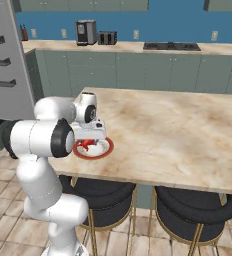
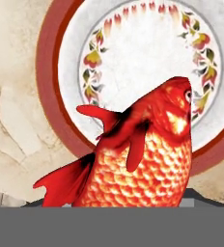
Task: Take the fish from the fridge and place it on the digital scale on the counter by the fridge. Wait a few seconds for a reading, then move it to the plate on the dining counter.
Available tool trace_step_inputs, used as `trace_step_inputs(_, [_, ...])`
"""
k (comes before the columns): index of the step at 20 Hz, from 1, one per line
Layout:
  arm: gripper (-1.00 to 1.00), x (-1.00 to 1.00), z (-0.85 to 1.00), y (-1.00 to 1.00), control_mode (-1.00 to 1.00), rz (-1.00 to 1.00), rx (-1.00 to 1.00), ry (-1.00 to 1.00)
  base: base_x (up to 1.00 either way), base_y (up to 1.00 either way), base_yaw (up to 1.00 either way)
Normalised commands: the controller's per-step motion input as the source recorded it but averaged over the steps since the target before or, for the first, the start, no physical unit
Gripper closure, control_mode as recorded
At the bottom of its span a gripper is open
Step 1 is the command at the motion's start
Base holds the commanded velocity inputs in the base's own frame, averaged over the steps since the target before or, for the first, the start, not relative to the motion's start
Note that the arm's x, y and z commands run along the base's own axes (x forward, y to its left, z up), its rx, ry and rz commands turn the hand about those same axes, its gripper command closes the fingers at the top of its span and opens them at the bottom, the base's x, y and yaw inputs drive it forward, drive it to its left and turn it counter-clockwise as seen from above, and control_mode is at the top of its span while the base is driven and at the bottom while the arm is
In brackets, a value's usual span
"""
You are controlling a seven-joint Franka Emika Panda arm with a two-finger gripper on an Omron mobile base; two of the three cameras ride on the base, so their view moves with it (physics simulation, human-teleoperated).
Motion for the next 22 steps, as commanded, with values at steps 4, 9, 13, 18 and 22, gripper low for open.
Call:
trace_step_inputs(4, [1.00,0.03,-0.48,0.00,-1.00,0.00,0.00,0.00,0.00,0.00,0.00])
trace_step_inputs(9, [1.00,0.00,-0.21,0.00,-1.00,0.00,0.00,0.00,0.00,0.00,0.00])
trace_step_inputs(13, [1.00,0.02,-0.07,0.00,-1.00,0.00,0.00,0.00,0.00,0.00,0.00])
trace_step_inputs(18, [1.00,0.21,-0.39,0.00,-1.00,0.00,0.00,0.00,0.00,0.00,0.00])
trace_step_inputs(22, [1.00,0.16,-0.08,0.00,-1.00,0.00,0.00,0.00,0.00,0.00,0.00])
